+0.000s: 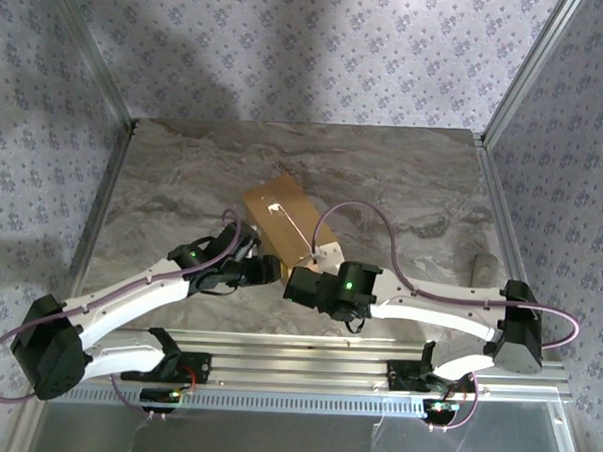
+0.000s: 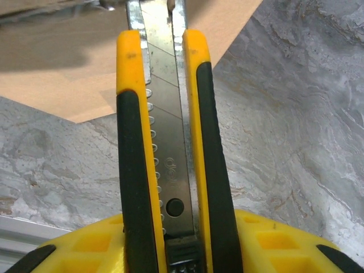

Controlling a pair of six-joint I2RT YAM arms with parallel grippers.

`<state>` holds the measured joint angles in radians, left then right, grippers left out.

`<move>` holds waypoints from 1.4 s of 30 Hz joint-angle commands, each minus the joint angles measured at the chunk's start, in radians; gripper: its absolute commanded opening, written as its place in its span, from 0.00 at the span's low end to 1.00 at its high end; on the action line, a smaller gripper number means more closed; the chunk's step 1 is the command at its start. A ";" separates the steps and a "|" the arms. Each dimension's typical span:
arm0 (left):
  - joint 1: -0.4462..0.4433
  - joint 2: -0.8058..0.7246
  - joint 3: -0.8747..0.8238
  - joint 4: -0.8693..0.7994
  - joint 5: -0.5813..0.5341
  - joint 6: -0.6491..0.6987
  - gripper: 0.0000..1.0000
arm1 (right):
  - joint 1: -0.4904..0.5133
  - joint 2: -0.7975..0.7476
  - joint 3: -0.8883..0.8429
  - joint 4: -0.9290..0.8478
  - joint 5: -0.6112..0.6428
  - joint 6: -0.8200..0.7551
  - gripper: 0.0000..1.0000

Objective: Unpack the express box

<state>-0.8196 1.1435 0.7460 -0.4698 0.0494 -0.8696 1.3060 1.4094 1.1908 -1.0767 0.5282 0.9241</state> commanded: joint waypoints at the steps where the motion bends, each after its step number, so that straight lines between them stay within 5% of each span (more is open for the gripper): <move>1: -0.030 0.028 0.053 0.065 -0.033 -0.022 0.68 | 0.023 0.024 0.053 -0.006 0.015 -0.018 0.00; 20: -0.111 0.139 0.139 0.113 -0.107 -0.051 0.67 | 0.150 0.233 0.215 0.004 -0.024 -0.079 0.00; 34: -0.105 0.008 0.142 -0.063 -0.274 -0.006 0.68 | 0.114 0.062 0.051 -0.004 0.002 -0.024 0.00; 42: -0.022 -0.050 0.194 -0.117 -0.275 0.054 0.70 | 0.104 0.020 0.010 0.003 0.018 -0.013 0.00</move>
<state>-0.8677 1.1145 0.8951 -0.5556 -0.2058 -0.8597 1.4143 1.4467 1.2102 -1.0771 0.5449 0.9085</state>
